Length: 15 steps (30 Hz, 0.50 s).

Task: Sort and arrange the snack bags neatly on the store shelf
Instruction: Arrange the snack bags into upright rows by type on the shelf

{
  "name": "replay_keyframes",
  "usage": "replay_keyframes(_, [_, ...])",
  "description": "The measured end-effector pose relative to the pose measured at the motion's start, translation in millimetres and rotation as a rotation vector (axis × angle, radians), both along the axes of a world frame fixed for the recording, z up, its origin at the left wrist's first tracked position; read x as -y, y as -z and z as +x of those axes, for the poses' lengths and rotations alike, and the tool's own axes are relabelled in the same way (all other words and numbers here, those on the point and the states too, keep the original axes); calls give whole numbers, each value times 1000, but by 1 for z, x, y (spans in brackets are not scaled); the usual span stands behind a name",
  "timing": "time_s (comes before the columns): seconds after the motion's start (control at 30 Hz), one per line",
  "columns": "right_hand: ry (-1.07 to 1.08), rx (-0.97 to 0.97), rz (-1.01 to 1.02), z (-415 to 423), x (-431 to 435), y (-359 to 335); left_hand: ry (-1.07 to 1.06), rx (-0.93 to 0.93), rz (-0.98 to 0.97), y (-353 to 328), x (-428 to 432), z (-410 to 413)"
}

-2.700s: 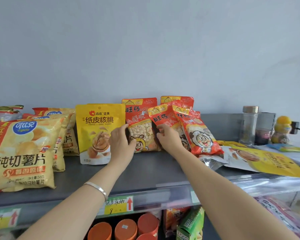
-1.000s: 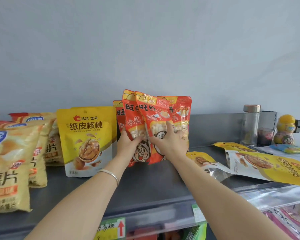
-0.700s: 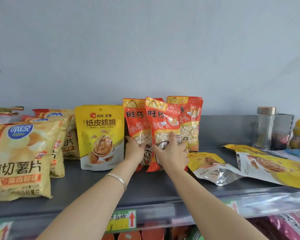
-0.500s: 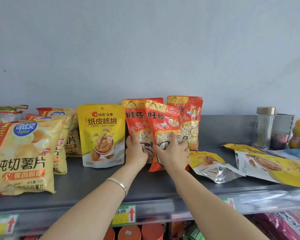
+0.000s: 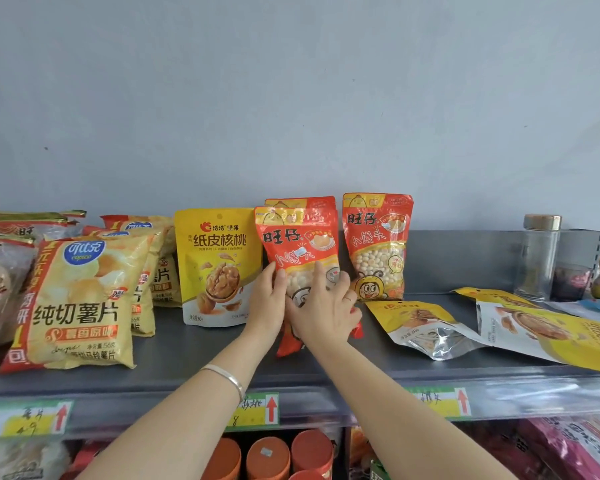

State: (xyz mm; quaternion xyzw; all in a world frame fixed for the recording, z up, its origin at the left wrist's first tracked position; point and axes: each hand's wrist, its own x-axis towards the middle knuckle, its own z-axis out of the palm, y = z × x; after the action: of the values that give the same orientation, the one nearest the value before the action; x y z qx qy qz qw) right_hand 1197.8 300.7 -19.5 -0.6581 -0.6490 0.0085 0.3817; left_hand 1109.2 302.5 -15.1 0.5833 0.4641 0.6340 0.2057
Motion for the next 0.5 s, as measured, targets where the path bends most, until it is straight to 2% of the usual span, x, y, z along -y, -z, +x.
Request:
replay_keyframes(0.1, [-83,112,-60,-5,5,8,84,48,-43,3,4,-2])
replay_keyframes(0.2, [-149,108,-85,2,6,9,141,18,-82,8,2,-3])
replay_keyframes(0.33, [-198,-60,-55,6,7,7,200,99,-99,11,-3,-3])
replay_keyframes(0.4, [-202,-204,-29,8,7,4,186,93,-98,11,-3,-6])
replay_keyframes(0.5, [-188,-450,4,14,5,5,-27,-85,-32,12,-2,-10])
